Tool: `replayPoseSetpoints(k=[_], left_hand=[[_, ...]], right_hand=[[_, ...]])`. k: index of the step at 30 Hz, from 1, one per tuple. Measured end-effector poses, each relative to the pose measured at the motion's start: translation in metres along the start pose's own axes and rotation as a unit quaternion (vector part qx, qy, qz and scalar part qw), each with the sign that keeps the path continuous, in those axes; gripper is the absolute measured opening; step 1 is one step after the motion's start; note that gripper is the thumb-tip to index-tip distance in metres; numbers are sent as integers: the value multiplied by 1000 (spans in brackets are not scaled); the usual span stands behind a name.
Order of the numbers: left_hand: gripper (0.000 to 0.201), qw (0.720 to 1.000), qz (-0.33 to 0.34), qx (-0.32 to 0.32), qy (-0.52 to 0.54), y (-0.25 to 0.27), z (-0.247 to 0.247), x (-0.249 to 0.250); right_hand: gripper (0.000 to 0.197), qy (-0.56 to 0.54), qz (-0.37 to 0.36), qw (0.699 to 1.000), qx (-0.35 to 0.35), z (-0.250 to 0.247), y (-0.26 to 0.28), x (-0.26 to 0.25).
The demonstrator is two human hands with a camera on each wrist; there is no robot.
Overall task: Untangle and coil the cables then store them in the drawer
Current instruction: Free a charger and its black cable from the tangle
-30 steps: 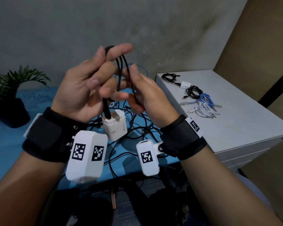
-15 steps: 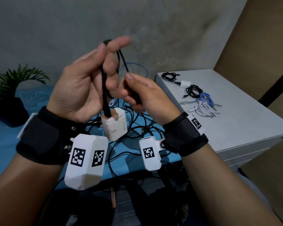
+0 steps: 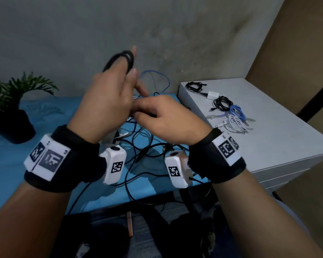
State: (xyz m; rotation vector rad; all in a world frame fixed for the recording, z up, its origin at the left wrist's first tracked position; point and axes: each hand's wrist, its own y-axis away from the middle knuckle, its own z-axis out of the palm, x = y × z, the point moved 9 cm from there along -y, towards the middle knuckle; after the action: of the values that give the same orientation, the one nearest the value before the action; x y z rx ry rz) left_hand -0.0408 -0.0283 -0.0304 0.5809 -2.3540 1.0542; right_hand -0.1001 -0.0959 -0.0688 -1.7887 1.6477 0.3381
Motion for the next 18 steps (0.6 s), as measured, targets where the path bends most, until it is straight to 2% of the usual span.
replayPoseSetpoints(k=[1, 2, 3, 5, 7, 9, 10, 13, 15, 18], left_hand=[[39, 997, 13, -21, -69, -1, 2, 0], [29, 995, 10, -54, -89, -1, 6, -3], [24, 994, -6, -100, -52, 2, 12, -5], [35, 976, -55, -173, 121, 10, 22, -3], [33, 931, -93, -199, 291, 15, 26, 2], [35, 885, -108, -223, 394, 19, 30, 8], [35, 865, -110, -236, 428, 21, 33, 11], [29, 817, -129, -258, 500, 26, 38, 19], [30, 774, -152, -282, 546, 29, 42, 24], [34, 717, -167, -311, 601, 32, 44, 28]], right_hand=[[18, -30, -9, 999, 22, -8, 1, -2], [11, -74, -18, 996, 47, -18, 3, -5], [6, -118, -27, 990, 74, -29, 6, -5], [11, -171, -41, 975, 136, -54, 11, -4], [12, -193, -52, 962, 185, -69, 13, 1], [6, -209, -69, 953, 207, -73, 15, 1], [4, -211, -76, 950, 216, -74, 15, 0], [17, -202, -90, 949, 225, -72, 15, -3], [22, -183, -93, 952, 228, -70, 16, -7], [34, -187, -60, 954, 226, -63, 15, -6]])
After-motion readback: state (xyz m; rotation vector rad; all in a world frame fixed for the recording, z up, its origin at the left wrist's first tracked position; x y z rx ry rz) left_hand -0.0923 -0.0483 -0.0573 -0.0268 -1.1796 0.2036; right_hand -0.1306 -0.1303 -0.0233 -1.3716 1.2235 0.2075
